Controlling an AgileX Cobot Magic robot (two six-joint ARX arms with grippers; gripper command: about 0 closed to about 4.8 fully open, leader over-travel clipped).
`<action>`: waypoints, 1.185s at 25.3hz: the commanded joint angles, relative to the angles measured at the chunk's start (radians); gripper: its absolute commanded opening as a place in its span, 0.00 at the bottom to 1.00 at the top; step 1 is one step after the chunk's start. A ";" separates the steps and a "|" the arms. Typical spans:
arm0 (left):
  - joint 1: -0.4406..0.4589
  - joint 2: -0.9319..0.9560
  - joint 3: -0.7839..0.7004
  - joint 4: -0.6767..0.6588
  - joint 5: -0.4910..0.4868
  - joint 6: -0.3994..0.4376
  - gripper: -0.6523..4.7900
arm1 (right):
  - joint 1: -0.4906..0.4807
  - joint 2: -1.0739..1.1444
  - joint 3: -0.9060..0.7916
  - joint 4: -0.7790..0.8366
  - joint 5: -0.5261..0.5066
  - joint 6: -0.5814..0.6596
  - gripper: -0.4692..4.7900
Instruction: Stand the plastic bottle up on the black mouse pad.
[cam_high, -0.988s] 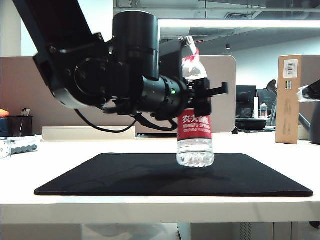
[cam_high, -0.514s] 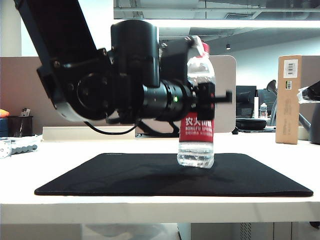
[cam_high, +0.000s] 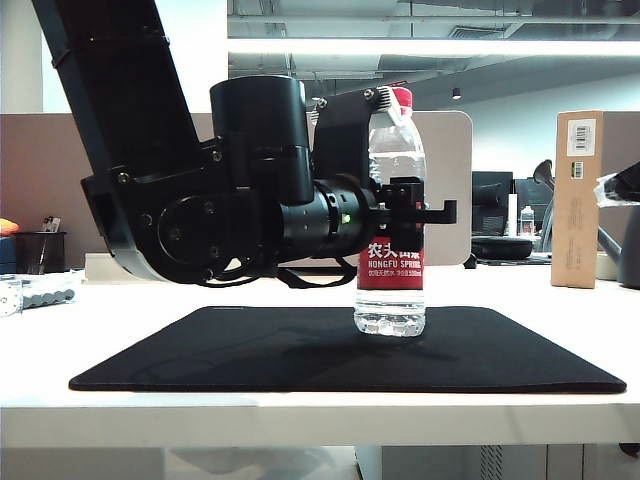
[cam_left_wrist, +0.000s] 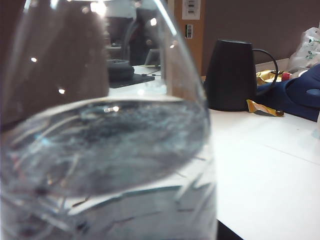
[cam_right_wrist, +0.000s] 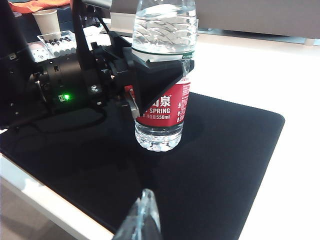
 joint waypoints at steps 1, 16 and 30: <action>-0.003 -0.012 0.006 0.012 0.030 -0.004 0.14 | 0.000 0.000 -0.005 0.016 0.000 0.003 0.09; -0.002 -0.013 0.006 0.050 0.034 -0.003 0.92 | 0.000 0.000 -0.005 0.016 0.000 0.003 0.09; 0.000 -0.339 -0.003 -0.257 0.061 0.048 0.92 | 0.000 0.000 -0.005 0.016 0.000 0.003 0.09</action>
